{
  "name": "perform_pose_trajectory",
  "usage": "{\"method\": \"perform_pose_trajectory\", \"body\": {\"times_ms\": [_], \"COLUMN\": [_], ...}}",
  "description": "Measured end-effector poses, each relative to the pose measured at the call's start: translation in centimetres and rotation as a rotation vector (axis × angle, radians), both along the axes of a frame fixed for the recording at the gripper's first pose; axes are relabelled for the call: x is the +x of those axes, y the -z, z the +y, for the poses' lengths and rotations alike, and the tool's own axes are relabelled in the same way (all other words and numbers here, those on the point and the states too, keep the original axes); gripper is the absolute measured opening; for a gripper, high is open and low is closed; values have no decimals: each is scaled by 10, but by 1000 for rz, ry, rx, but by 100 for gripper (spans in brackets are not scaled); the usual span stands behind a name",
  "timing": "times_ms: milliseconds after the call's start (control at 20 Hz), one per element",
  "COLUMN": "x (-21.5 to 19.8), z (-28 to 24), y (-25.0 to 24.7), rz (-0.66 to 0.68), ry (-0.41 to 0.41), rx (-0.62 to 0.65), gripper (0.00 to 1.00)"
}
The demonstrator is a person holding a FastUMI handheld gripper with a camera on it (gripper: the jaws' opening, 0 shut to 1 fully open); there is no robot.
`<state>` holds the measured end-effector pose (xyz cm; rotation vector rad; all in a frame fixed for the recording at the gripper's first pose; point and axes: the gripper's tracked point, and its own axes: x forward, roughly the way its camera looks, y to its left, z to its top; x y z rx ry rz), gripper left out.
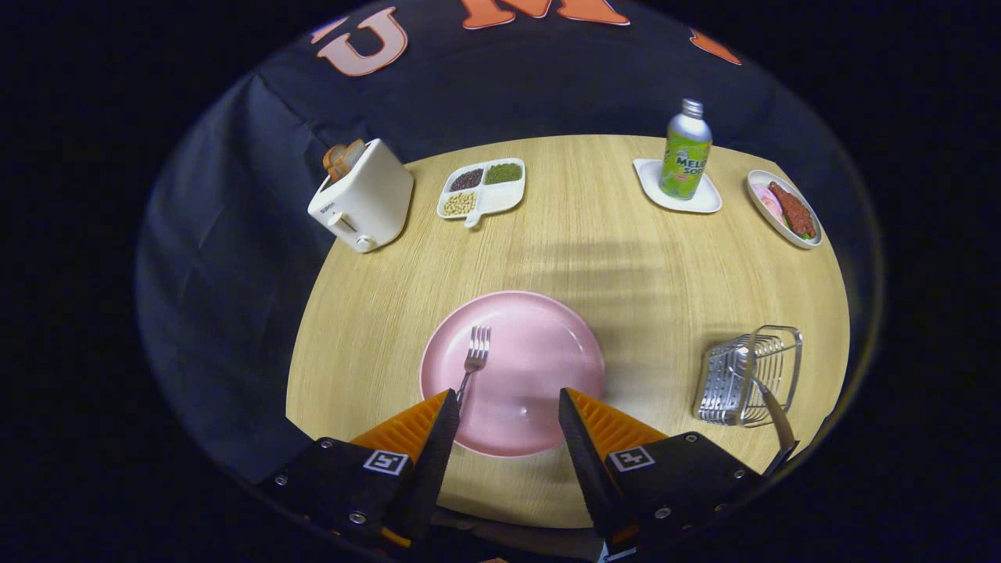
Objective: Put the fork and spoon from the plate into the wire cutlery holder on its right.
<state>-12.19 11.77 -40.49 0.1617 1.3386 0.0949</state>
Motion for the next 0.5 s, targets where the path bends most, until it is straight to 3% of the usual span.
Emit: {"method": "perform_pose_trajectory", "body": {"times_ms": [300,500], "x": [-26,-32], "z": [37,50], "y": [39,60], "rz": [90,117], "ry": [-37,-10], "rx": [-16,-32], "gripper": [78,78]}}
